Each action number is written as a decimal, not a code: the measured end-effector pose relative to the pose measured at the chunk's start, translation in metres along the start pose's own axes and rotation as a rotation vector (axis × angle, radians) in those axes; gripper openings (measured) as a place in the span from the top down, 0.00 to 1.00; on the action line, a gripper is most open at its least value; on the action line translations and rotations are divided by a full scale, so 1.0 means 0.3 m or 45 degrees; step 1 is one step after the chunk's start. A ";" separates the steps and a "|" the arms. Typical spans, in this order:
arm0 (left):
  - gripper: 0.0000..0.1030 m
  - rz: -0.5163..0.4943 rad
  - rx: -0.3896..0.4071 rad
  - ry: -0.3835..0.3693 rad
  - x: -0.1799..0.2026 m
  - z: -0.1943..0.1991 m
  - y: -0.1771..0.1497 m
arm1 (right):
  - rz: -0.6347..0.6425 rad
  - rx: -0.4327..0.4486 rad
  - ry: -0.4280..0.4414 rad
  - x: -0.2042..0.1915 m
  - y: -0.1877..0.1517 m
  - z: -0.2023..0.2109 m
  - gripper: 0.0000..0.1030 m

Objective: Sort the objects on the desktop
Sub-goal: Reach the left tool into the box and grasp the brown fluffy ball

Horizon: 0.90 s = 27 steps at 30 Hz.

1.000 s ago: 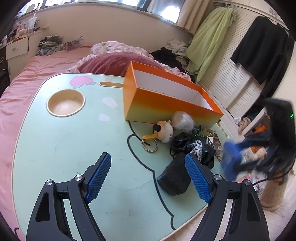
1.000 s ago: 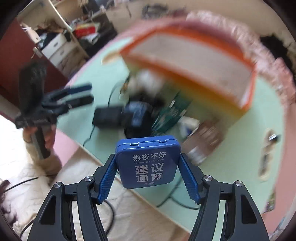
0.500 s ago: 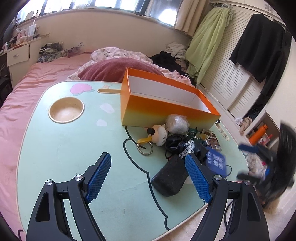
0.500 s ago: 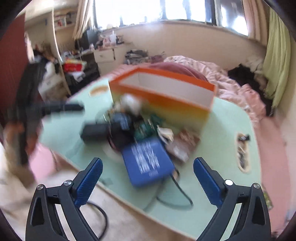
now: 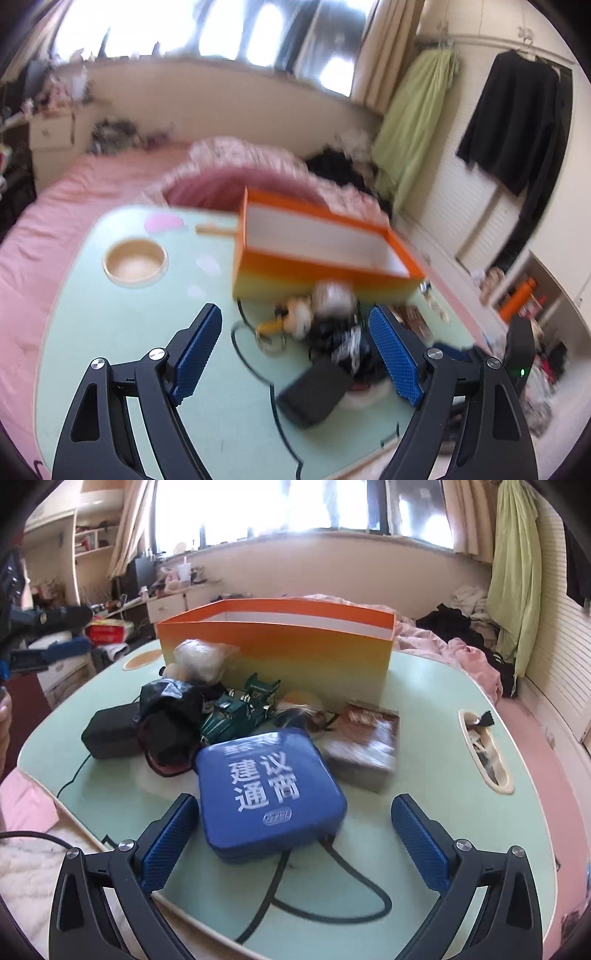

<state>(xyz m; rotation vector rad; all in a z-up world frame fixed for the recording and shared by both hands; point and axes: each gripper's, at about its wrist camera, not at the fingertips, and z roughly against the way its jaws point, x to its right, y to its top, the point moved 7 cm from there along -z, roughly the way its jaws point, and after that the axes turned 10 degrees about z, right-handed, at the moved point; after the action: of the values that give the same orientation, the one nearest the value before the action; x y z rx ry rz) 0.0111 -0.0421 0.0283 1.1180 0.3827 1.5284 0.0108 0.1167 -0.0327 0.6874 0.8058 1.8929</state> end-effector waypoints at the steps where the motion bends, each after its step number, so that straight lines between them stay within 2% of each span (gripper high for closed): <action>1: 0.20 -0.018 0.033 0.009 0.012 0.007 0.006 | 0.002 0.002 -0.002 -0.001 -0.001 -0.001 0.00; 4: 0.18 -0.141 0.087 0.045 0.064 0.013 0.005 | 0.002 0.016 -0.002 0.002 -0.008 0.005 0.00; 6: 0.18 -0.269 0.108 0.086 0.110 0.004 -0.008 | 0.001 0.019 0.000 0.002 -0.006 0.004 0.00; 8: 0.18 -0.364 0.167 0.117 0.158 0.000 -0.008 | 0.003 0.021 -0.001 -0.003 -0.010 0.016 0.00; 10: 0.18 -0.419 0.236 0.146 0.214 -0.004 0.002 | 0.003 0.022 -0.001 -0.004 0.001 0.016 0.00; 12: 0.18 -0.445 0.256 0.155 0.265 -0.018 0.027 | 0.003 0.024 0.001 0.003 0.004 0.014 0.00; 15: 0.18 -0.451 0.195 0.143 0.325 -0.084 0.087 | 0.004 0.030 0.004 0.006 0.002 0.021 0.00; 19: 0.18 -0.366 -0.123 0.182 0.327 -0.278 0.128 | 0.005 0.035 0.004 0.003 0.003 0.023 0.00; 21: 0.18 -0.298 -0.229 0.213 0.297 -0.372 0.116 | 0.005 0.036 0.004 -0.002 0.004 0.025 0.00; 23: 0.18 -0.282 -0.263 0.287 0.262 -0.444 0.088 | 0.006 0.037 0.006 -0.002 0.005 0.027 0.00; 25: 0.17 -0.250 -0.232 0.235 0.254 -0.458 0.072 | 0.004 0.037 0.008 -0.002 0.004 0.027 0.00; 27: 0.17 -0.252 -0.217 0.232 0.251 -0.455 0.067 | 0.007 0.038 0.007 -0.007 0.008 0.031 0.00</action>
<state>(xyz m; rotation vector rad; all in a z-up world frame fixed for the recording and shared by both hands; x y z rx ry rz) -0.1031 0.0643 0.0086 0.7867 0.4637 1.4613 0.0172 0.1164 -0.0254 0.7041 0.8382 1.8916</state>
